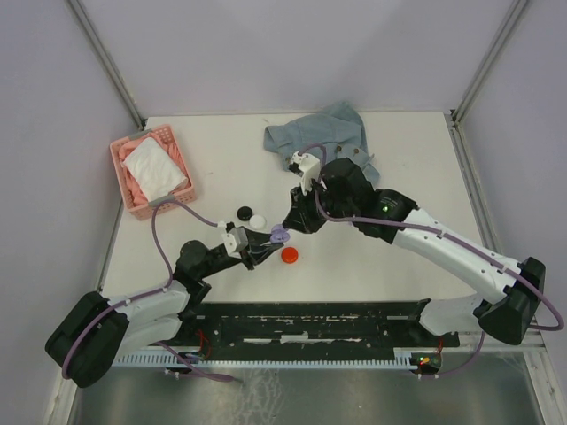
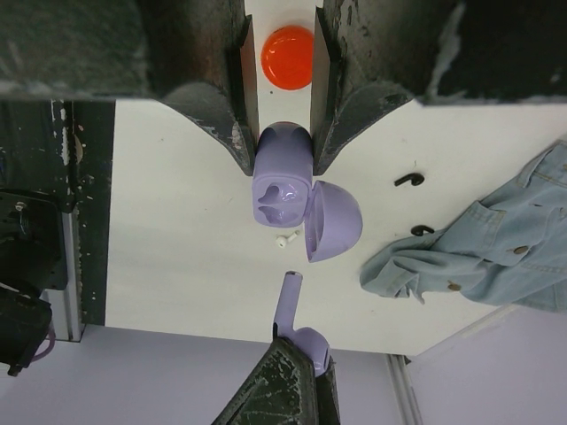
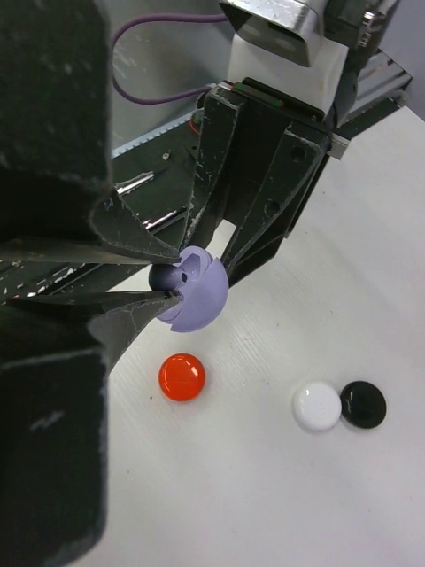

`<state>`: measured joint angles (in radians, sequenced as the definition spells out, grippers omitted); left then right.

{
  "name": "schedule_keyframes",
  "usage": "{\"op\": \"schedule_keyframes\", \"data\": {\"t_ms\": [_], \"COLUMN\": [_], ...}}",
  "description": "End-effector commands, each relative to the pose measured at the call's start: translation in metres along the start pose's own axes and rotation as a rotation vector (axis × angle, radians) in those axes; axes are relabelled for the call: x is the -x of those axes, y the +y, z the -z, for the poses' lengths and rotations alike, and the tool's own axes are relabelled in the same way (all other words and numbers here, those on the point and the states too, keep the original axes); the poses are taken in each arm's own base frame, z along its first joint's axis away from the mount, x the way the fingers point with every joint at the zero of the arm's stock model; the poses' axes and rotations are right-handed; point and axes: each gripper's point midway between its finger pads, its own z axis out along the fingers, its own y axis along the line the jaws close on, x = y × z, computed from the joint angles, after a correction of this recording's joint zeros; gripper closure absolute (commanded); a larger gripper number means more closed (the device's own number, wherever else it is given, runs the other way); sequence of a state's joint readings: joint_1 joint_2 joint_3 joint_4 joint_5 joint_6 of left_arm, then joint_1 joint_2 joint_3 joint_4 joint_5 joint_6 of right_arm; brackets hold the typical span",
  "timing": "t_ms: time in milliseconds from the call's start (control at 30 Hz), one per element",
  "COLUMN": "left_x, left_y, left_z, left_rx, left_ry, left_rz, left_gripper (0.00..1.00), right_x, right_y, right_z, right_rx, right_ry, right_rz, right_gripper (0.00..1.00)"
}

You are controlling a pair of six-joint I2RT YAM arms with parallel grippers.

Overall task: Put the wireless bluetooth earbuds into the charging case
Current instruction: Adjust the earbud with the charging case.

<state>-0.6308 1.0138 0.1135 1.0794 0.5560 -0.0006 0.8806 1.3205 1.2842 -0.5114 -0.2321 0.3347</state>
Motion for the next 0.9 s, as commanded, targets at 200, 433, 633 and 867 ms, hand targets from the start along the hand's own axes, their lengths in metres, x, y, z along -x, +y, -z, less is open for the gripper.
{"op": "schedule_keyframes", "data": {"t_ms": [200, 433, 633, 867], "left_x": [0.027, 0.029, 0.031, 0.032], "left_y": [-0.011, -0.013, -0.014, -0.015], "left_z": [-0.009, -0.009, -0.01, -0.01], "left_rx": [-0.084, -0.092, -0.102, -0.103], "left_ry": [-0.074, -0.076, -0.08, -0.082], "left_rz": [-0.004, 0.006, 0.008, 0.013], "left_gripper": [0.97, 0.97, 0.97, 0.97], "right_x": [-0.003, -0.013, -0.02, -0.03], "right_y": [0.022, 0.021, 0.015, 0.01], "right_z": [0.001, -0.004, -0.009, -0.013], "right_rx": [0.166, 0.18, 0.167, 0.157], "right_ry": [-0.006, 0.036, 0.069, 0.107], "right_rz": [0.159, 0.175, 0.185, 0.196], "right_gripper": [0.98, 0.98, 0.98, 0.98]}}
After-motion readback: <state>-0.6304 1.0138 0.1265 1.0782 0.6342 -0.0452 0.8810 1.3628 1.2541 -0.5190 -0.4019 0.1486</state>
